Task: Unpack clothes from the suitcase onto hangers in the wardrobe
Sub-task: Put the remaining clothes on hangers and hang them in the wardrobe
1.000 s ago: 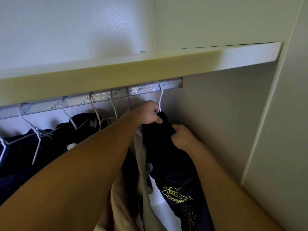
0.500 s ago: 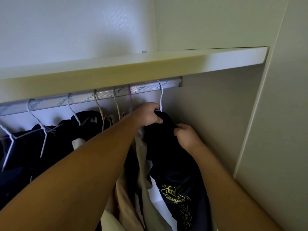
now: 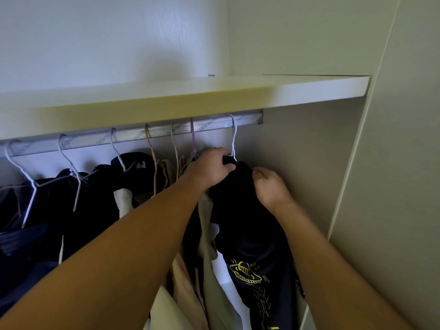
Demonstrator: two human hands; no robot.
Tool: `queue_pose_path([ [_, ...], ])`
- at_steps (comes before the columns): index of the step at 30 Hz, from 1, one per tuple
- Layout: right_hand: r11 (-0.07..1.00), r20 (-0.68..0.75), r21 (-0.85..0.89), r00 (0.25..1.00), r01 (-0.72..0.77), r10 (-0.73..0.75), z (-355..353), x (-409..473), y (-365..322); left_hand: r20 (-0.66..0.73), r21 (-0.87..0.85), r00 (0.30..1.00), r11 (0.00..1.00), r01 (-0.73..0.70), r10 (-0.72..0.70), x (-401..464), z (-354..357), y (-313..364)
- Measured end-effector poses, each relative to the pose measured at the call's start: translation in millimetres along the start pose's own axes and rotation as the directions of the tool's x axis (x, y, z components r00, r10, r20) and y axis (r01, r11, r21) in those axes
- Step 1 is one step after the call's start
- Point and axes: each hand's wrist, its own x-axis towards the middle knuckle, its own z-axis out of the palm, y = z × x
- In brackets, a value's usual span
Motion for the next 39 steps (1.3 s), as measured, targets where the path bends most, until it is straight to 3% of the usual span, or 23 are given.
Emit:
queue_pose_path([
  [6,0.992,0.091,-0.124,0.995,-0.024,0.035,0.5,-18.4,-8.5,-0.008,0.094,0.999,0.995,-0.044,0.045,-28.6,-11.8,0.0],
  [14,0.970,0.118,-0.242,0.993,0.014,0.015,0.7,-24.1,-5.2,0.002,0.063,0.999,0.997,-0.046,0.046,-39.4,-19.5,-0.3],
  [20,0.936,0.041,-0.351,0.999,0.004,0.011,4.5,-16.6,6.4,0.070,0.113,0.997,0.993,-0.020,0.013,-19.8,-16.7,-1.4],
  [26,0.938,-0.019,-0.341,0.998,0.057,-0.067,6.2,0.2,6.5,0.191,-0.140,0.978,0.984,0.111,-0.084,25.2,-17.7,14.1],
  [31,0.941,-0.070,-0.327,0.991,0.087,-0.115,4.6,20.8,-7.0,0.253,-0.143,0.953,0.967,0.210,-0.170,47.0,-14.9,12.5],
  [39,0.938,-0.165,-0.319,0.967,0.136,-0.196,8.2,66.9,-43.6,0.305,-0.042,0.945,0.989,0.139,-0.119,58.3,-11.5,-0.9],
])
